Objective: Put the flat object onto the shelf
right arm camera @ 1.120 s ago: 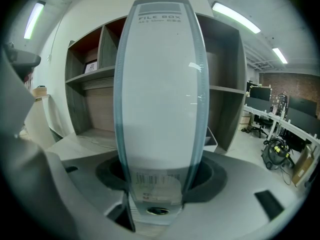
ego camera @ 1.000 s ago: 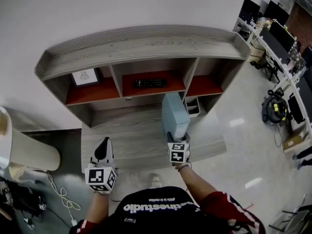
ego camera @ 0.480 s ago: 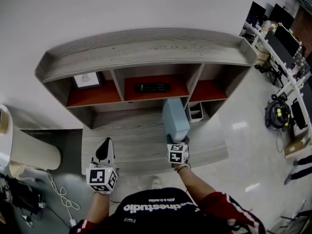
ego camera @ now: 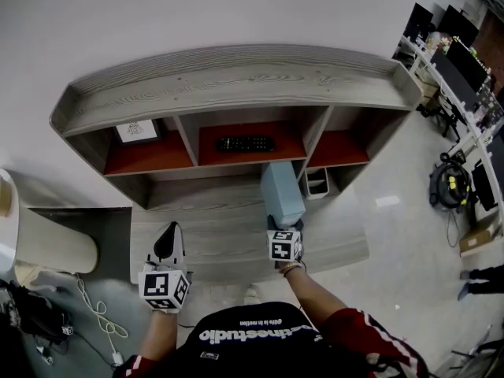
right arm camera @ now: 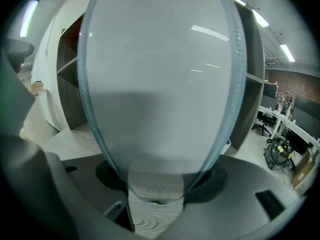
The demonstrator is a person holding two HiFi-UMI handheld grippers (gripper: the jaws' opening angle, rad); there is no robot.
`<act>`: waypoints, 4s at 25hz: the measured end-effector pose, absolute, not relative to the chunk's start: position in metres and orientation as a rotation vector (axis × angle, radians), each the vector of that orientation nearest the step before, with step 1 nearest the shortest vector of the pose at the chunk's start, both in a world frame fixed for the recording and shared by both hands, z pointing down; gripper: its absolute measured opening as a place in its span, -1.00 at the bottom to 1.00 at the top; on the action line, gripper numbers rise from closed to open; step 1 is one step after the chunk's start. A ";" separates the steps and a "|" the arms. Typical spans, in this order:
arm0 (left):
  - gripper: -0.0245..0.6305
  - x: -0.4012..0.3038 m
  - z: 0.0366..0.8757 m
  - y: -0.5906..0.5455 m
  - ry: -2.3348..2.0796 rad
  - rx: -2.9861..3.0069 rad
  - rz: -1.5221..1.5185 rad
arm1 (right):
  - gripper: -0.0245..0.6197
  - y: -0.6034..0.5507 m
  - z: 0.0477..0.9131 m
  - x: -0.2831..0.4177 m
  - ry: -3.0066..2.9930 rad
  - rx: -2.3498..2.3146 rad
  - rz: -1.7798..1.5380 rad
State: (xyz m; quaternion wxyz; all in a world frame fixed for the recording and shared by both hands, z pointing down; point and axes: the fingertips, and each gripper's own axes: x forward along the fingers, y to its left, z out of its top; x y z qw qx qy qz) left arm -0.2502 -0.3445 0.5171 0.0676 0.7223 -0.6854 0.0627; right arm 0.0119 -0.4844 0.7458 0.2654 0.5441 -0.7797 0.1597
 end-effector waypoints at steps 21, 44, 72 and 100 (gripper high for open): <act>-0.91 -0.258 0.525 -0.339 -2.062 2.149 0.192 | 0.04 -0.497 0.752 0.001 -2.129 1.388 0.441; -0.91 -0.247 0.514 -0.303 -2.018 2.210 0.175 | 0.16 -0.443 0.739 0.019 -2.142 1.358 0.464; -0.91 -0.260 0.488 -0.219 -1.965 2.310 0.127 | 0.11 -0.337 0.675 0.039 -2.160 1.490 0.449; -0.91 -0.279 0.479 -0.138 -1.948 2.336 0.046 | 0.06 -0.205 0.554 0.032 -2.320 1.625 0.296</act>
